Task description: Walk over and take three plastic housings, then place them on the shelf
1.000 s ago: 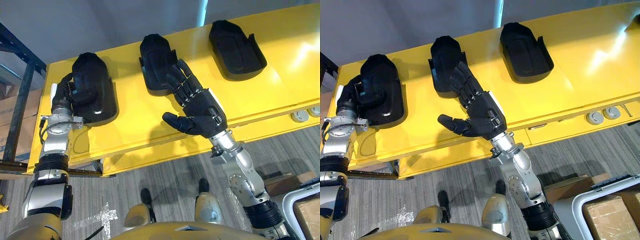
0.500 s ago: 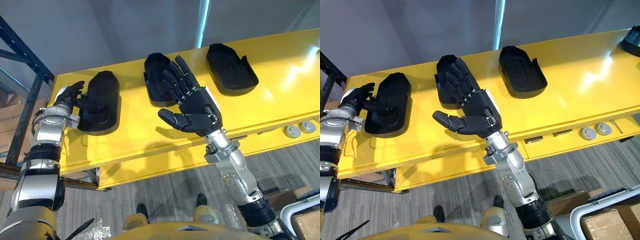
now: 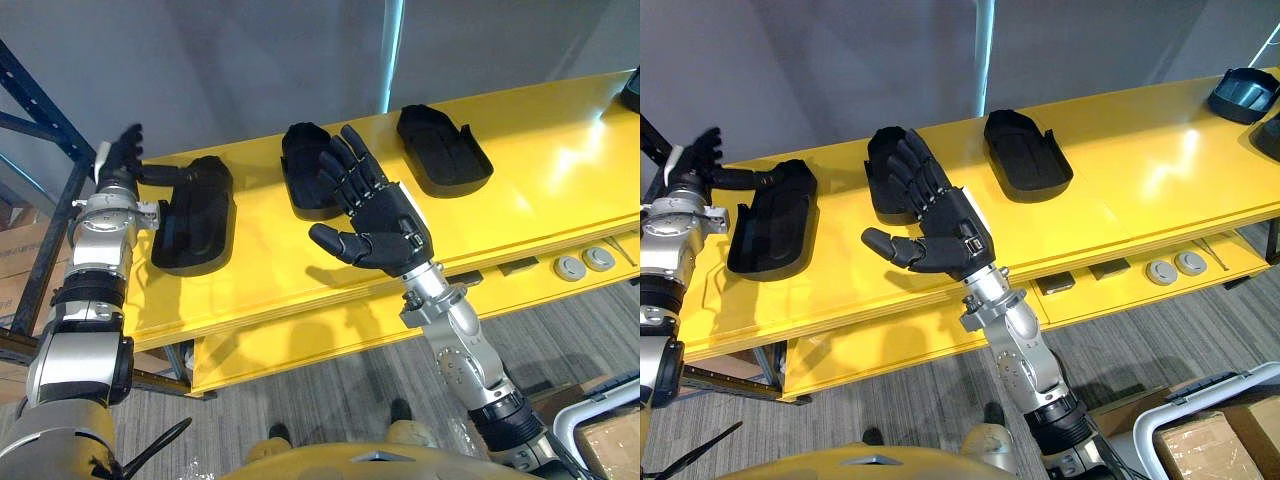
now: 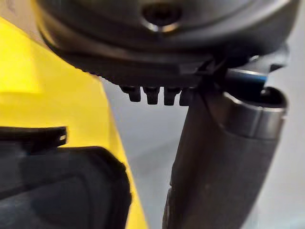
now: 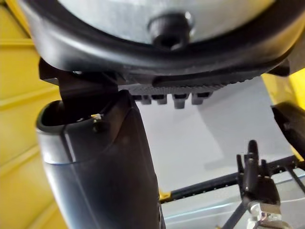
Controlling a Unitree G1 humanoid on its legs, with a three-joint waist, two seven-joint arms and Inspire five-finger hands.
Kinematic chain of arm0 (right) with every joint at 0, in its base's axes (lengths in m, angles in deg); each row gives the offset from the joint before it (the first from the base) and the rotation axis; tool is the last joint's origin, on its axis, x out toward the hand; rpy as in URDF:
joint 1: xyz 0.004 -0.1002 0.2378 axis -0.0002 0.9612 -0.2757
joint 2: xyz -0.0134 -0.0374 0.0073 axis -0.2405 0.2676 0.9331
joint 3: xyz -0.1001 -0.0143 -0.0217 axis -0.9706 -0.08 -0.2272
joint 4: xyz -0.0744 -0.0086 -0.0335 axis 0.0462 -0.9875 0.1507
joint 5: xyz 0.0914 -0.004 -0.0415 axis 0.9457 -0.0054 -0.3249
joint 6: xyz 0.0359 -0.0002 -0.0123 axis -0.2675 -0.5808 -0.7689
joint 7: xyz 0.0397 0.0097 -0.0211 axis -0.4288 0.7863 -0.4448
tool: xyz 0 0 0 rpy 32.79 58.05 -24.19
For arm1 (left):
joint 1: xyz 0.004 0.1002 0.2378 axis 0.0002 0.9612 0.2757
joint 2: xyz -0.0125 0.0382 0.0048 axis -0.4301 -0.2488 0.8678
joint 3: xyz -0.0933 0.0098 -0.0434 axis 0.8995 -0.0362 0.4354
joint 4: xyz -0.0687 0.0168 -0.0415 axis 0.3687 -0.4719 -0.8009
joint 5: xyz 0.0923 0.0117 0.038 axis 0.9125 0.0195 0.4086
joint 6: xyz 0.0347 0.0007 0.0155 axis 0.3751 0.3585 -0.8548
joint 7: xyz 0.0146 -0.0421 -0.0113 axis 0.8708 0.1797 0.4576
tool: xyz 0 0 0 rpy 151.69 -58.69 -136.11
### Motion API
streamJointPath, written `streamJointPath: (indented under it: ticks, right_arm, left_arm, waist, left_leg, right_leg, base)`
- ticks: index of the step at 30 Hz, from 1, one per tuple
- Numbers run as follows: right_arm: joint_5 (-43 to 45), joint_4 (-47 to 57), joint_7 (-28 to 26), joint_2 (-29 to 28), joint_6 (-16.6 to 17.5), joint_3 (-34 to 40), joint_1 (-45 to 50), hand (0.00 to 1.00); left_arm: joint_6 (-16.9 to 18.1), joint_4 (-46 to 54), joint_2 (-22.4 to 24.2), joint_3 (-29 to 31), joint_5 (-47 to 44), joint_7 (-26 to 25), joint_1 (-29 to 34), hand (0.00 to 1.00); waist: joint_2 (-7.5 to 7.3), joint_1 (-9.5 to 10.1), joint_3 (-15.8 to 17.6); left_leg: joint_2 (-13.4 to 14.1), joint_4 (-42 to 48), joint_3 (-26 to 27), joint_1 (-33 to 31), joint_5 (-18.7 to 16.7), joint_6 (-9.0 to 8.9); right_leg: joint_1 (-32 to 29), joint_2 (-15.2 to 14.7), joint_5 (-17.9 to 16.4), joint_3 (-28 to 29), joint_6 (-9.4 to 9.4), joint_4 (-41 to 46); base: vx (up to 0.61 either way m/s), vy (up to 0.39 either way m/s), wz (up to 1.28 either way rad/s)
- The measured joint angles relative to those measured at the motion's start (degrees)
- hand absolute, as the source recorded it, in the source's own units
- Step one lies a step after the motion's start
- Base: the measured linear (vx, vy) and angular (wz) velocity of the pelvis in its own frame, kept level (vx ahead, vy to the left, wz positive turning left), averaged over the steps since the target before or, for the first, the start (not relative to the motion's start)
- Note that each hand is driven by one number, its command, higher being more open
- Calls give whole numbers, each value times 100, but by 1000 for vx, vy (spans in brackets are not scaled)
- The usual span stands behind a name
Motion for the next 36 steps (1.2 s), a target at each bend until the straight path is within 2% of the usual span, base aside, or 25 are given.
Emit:
streamJointPath:
  ticks: [4, 6, 7, 9, 10, 14, 19, 21, 26, 28, 30, 36]
  right_arm:
    - [-84, -1, -83, -28, 2, 46, 57, 100]
    - [-107, -2, -141, -130, 0, 107, 116, 100]
    - [-108, -2, -133, -139, -2, 120, 124, 100]
    - [-256, -16, -101, -157, -3, 217, 151, 100]
    - [-392, -19, -59, -167, 2, 245, 177, 100]
    - [-1237, -343, 252, -178, 122, 246, 185, 100]
    - [-1691, -759, 427, -176, 122, 223, -253, 100]
    - [-1672, -804, 500, -176, 118, 257, -557, 100]
    - [-1674, -1185, 545, -218, 72, 256, -1204, 100]
    - [-1688, -1519, 665, -286, 8, 256, -1364, 100]
    - [-1741, -1919, 876, -342, -118, 284, -1424, 100]
    - [-1886, -2540, 1174, -359, -311, 349, -1677, 100]
  left_arm:
    - [490, 1178, 122, 348, -160, -363, 201, 100]
    - [936, 2396, 277, 841, 33, -625, 782, 100]
    - [1020, 2667, 340, 950, 129, -704, 934, 100]
    - [1280, 3676, 655, 1350, 381, -890, 1686, 100]
    - [1307, 3897, 770, 1423, 402, -911, 1911, 100]
    - [1282, 4663, 1583, 1554, 917, -872, 3268, 100]
    - [1120, 5071, 2157, 1440, 1012, -591, 4230, 100]
    - [1120, 5330, 2324, 1319, 1024, -297, 4673, 100]
    - [1121, 5657, 2589, 1225, 1198, 283, 5183, 100]
    - [1121, 5752, 2648, 1166, 1237, 480, 5338, 100]
    - [1121, 5784, 2760, 1097, 1232, 707, 5465, 100]
    - [1122, 5806, 2797, 1018, 1256, 812, 5609, 100]
  waist:
    - [-1, 115, -6]
    - [8, 124, -12]
    - [13, 126, -16]
    - [32, 176, -32]
    - [44, 188, -72]
    - [87, 432, -311]
    - [35, 656, -339]
    - [-25, 785, -375]
    - [-89, 950, -405]
    - [-98, 980, -406]
    - [-95, 1104, -405]
    - [-82, 1222, -390]
  left_leg:
    - [-3, -51, -10, 10, 10, 0]
    - [-3, -66, -52, 10, 11, 1]
    - [-3, -70, -68, 13, 12, 1]
    - [-5, -133, -150, 109, 26, 0]
    - [-6, -153, -182, 121, 31, -2]
    - [-4, -270, -398, 116, 105, -21]
    - [17, -504, -638, 75, 347, -43]
    - [21, -505, -717, 33, 374, -48]
    - [15, -515, -895, -76, 435, -50]
    - [11, -524, -1001, -124, 469, -48]
    - [8, -528, -1063, -115, 473, -50]
    - [4, -528, -1139, -168, 508, -51]
  right_leg:
    - [0, 3, 1, -26, 1, -11]
    - [23, 3, 0, -88, 1, -13]
    - [36, 2, 0, -121, 1, -14]
    - [186, 3, -12, -224, -11, -64]
    - [233, 4, -16, -268, -13, -89]
    - [395, 17, -42, -529, -40, -184]
    - [428, 55, -76, -800, -92, -204]
    - [444, 60, -76, -877, -93, -203]
    - [460, 59, -78, -1053, -96, -202]
    - [478, 61, -83, -1141, -104, -201]
    - [535, 61, -89, -1217, -109, -201]
    - [534, 62, -89, -1270, -109, -196]
  base:
    - [0, 0, 0]
    - [14, -3, 8]
    - [11, -4, 14]
    - [6, -2, 18]
    - [-1, -5, 23]
    - [-17, -14, 26]
    - [-64, -31, 29]
    - [-35, -15, 18]
    - [-22, -12, 19]
    - [-16, -15, 25]
    - [-19, -14, 15]
    - [-18, -7, 7]
